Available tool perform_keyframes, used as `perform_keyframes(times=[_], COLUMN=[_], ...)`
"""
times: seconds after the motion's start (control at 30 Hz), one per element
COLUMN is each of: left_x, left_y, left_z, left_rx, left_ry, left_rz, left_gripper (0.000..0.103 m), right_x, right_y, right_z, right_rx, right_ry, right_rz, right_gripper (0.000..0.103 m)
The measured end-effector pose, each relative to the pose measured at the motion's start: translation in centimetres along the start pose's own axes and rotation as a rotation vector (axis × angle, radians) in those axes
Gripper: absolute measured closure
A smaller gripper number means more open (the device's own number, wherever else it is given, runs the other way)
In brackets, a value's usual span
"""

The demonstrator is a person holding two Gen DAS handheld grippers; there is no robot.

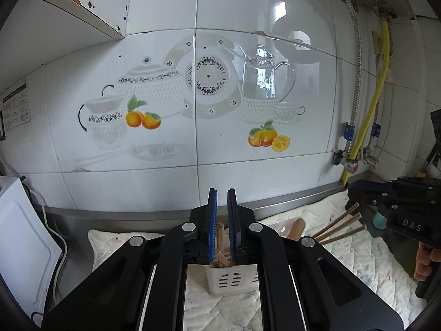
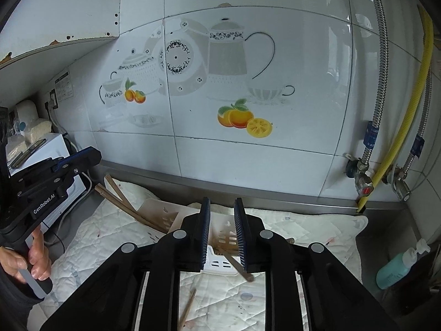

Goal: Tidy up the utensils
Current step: 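Open both tools to release the chopsticks and pull back from the holder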

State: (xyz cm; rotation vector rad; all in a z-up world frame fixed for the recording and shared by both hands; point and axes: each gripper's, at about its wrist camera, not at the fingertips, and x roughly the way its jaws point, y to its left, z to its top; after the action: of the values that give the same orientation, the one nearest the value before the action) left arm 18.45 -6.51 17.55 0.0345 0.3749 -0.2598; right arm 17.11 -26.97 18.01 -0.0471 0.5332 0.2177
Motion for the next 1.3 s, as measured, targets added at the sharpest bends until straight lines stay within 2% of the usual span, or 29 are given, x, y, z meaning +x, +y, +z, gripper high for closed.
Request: perform_keyframes(times=[0.07,0.13,0.27,0.33,0.43,0.7,0.97,1.17,1.3], left_x=[-0.6,-1.2,-2.9,-3.7,-4.9,-8.1,-9.6,-9.8,-9.9], left_y=[0.0,0.1,0.0,0.1,-0.1,-0.4,-0.1,0.3,0.3], left_z=[-0.1,-0.3,-0.7,-1.0,-1.6,-4.3,-8.4,-11.7,-13.9], left_rx=[-0.001,0.000,0.006,0.000,0.007,0.009,0.009,-0.016,-0.020], left_ry=[-0.002,-0.008,-0.027,-0.032,-0.042,-0.038,0.016,0.060,0.094], left_rz=[0.001,0.002,0.013,0.012,0.011,0.000,0.013,0.026,0.028], left_gripper=[0.094,0.094,0.084,0.077,0.076,0.053,0.040,0.025,0.021], right_x=[-0.8,-1.8,-3.6,-4.4,-5.5,-7.3,-6.5,-5.5,-5.1], right_y=[0.1,0.3,1.0,1.5,2.4,4.8,6.2,7.0,6.5], right_z=[-0.2,-0.7,-2.1,-3.0,-4.5,-9.7,-16.6,-21.5,-24.4], right_rx=[0.000,-0.001,-0.008,-0.014,-0.026,-0.034,0.015,0.031,0.079], right_ry=[-0.012,-0.027,-0.045,-0.049,-0.055,-0.041,0.042,0.108,0.151], right_rz=[0.004,0.008,0.018,0.021,0.029,0.051,0.071,0.038,0.032], right_gripper=[0.083,0.078,0.075,0.070,0.068,0.062,0.059,0.059,0.059])
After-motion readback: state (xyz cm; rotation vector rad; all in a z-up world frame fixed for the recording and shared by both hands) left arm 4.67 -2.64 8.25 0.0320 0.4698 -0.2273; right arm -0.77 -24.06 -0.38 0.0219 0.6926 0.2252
